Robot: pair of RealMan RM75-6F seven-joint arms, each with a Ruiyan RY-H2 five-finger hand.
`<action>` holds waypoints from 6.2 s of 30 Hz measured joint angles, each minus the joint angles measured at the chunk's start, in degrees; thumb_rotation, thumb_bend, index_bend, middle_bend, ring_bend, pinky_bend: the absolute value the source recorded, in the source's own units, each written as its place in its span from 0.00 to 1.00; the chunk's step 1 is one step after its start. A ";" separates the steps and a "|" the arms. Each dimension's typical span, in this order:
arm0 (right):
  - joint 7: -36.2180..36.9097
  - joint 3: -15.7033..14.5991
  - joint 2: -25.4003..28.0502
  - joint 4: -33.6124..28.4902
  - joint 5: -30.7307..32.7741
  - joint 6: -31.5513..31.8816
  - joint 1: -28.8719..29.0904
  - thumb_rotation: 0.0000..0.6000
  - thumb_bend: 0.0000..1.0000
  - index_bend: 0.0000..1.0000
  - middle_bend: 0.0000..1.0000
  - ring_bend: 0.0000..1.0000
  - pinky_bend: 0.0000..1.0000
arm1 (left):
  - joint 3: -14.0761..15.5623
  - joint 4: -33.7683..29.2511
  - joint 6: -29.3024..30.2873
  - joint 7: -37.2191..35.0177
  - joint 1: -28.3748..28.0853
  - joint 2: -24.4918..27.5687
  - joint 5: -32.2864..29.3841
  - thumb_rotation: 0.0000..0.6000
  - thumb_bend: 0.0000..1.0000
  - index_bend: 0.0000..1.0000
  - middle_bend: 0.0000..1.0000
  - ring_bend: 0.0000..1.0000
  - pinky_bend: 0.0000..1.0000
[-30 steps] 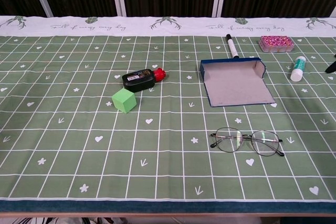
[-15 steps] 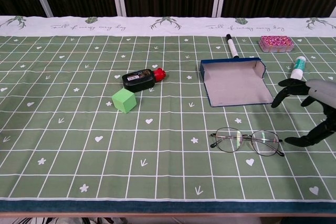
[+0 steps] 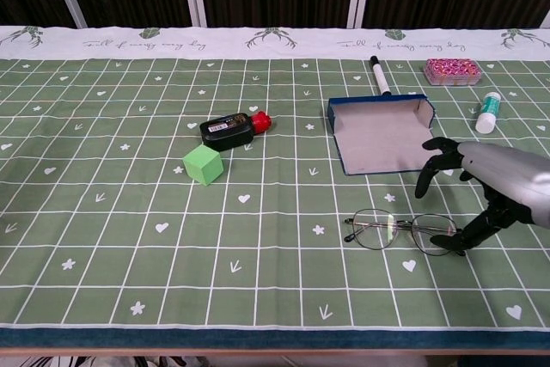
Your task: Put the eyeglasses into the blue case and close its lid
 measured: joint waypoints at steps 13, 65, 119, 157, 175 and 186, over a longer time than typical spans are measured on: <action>-3.67 0.78 -4.62 1.86 2.06 1.97 1.41 1.00 0.33 0.48 0.02 0.02 0.20 | -0.05 0.04 -0.32 0.17 -0.09 0.03 -0.34 1.00 0.32 0.15 0.00 0.00 0.00; -4.01 1.19 -8.28 5.73 3.94 2.02 3.34 1.00 0.47 0.60 0.02 0.02 0.20 | -0.19 0.32 -0.64 0.37 -0.17 0.02 -0.90 1.00 0.32 0.15 0.00 0.00 0.00; 3.36 13.20 12.34 9.39 11.46 -20.24 18.15 1.00 0.51 0.69 0.00 0.02 0.14 | -0.48 0.22 -0.14 0.56 -0.05 0.09 -1.04 1.00 0.32 0.15 0.00 0.00 0.00; 33.13 9.16 4.80 41.48 -10.41 -41.53 29.57 1.00 0.51 0.69 0.00 0.00 0.14 | -0.77 0.48 -0.25 0.36 -0.07 0.17 -1.58 1.00 0.32 0.15 0.00 0.00 0.00; 41.73 7.00 0.23 51.57 -14.30 -42.95 31.83 1.00 0.51 0.69 0.00 0.00 0.14 | -0.90 0.65 -0.36 0.38 -0.12 0.17 -1.84 1.00 0.32 0.15 0.00 0.00 0.00; 44.73 5.97 -0.89 53.61 -16.28 -42.56 33.00 1.00 0.51 0.69 0.00 0.00 0.14 | -0.93 0.93 -0.67 0.21 -0.26 0.16 -1.95 1.00 0.32 0.15 0.00 0.00 0.00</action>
